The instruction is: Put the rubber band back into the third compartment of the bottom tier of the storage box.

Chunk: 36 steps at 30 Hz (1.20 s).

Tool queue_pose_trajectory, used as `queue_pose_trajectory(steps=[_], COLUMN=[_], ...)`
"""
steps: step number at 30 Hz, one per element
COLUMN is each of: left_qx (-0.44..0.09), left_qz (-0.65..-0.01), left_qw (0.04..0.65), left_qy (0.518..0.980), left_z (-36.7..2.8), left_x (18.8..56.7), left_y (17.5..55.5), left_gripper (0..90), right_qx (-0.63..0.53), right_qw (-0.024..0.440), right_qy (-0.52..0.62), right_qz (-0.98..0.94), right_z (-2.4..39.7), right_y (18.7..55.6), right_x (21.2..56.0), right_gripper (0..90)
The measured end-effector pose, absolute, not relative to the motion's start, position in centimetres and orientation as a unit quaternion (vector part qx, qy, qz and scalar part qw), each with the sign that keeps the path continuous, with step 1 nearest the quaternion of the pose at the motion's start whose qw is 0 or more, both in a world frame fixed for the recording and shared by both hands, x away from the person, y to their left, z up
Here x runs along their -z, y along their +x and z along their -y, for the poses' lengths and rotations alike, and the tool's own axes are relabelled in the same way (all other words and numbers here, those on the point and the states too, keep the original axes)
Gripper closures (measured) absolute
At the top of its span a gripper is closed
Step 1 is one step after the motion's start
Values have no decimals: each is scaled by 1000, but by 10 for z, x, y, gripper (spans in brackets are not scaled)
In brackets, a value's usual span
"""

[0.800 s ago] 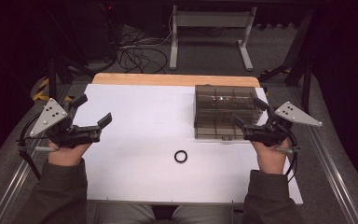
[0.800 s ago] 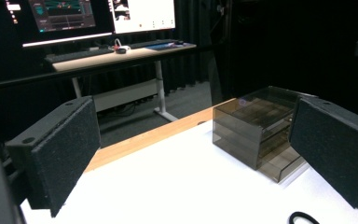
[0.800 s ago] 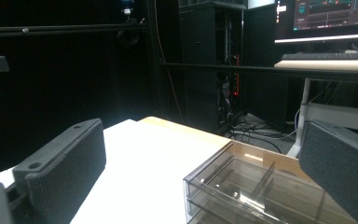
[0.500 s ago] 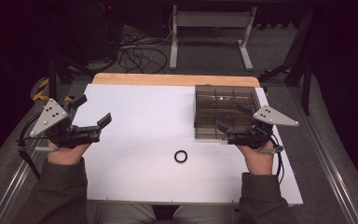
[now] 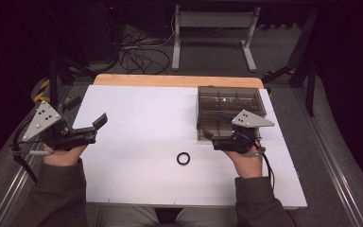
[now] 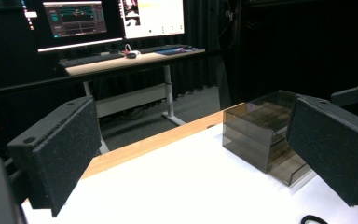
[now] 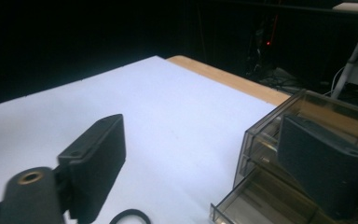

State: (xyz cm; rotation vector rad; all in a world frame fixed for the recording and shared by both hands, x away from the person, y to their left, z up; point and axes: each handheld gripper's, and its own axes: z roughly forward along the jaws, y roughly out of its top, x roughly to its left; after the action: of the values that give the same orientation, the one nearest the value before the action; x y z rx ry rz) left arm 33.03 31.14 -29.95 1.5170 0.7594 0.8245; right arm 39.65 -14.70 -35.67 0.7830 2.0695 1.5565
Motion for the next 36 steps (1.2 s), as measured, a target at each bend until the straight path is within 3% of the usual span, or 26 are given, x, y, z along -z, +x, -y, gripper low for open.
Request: queue_pose_trajectory(steps=[13, 20, 36], left_qx=[-357, -352, -353], left_qz=[-322, -322, -313], left_qw=[581, 582, 584], left_qy=[657, 658, 661], left_z=[-306, -303, -301], left_x=[302, 305, 303], left_y=[333, 334, 333], left_gripper=[39, 39, 45], right_qx=[-534, -519, -489], right_qw=[185, 173, 146], right_qy=[268, 259, 247], right_qz=[-780, -796, -824], right_z=[130, 119, 96], right_y=[401, 403, 409], right_x=[370, 379, 399], right_gripper=[267, 369, 473])
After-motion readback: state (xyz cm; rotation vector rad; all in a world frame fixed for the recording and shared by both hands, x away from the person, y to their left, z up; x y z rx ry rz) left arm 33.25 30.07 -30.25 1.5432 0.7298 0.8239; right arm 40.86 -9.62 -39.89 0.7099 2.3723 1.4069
